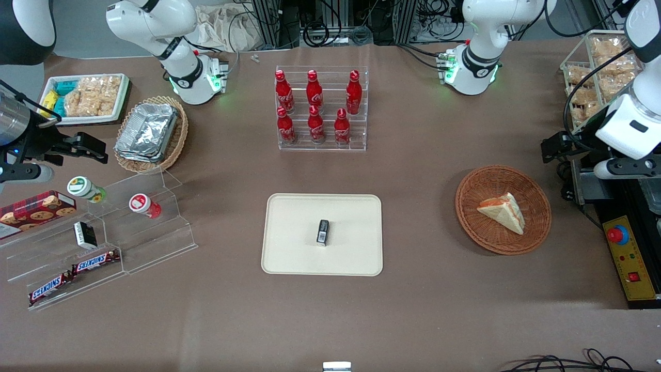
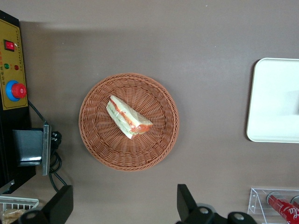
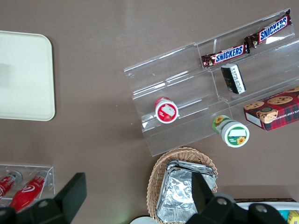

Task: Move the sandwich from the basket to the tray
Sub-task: 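Move the left gripper over the wicker basket toward the sandwich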

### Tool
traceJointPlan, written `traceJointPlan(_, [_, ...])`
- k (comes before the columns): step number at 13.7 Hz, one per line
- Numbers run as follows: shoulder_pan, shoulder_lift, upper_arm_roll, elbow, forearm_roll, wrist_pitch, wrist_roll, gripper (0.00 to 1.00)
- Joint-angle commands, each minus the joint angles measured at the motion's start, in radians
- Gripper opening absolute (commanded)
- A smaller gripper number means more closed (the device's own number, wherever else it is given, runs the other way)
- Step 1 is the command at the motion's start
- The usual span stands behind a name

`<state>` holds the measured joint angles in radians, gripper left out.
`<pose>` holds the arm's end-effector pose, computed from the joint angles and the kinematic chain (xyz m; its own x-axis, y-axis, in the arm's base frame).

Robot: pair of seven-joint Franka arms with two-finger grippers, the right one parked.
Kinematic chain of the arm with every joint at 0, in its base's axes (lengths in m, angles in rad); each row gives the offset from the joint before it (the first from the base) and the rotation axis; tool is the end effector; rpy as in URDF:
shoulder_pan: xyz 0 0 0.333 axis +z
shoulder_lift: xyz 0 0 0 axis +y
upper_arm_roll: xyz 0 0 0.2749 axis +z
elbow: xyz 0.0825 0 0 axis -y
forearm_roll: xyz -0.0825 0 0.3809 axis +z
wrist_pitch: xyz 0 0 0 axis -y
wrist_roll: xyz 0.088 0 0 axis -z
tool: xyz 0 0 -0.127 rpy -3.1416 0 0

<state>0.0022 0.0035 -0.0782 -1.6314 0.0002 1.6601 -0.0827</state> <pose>0.5584 -0.0424 0.5408 0.9997 0.0067 0.0251 0.0067 -1.0000 0.0022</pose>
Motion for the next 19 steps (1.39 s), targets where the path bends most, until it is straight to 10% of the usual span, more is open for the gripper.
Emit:
traceJointPlan(1, [-0.001,0.001,-0.002,0.007,0.011,0.001,0.012,1.0])
traceJointPlan(8, [0.001,0.004,-0.003,0.013,0.024,-0.011,-0.075,1.0])
traceJointPlan(19, [0.002,0.102,0.017,-0.217,0.04,0.218,-0.929,1.0])
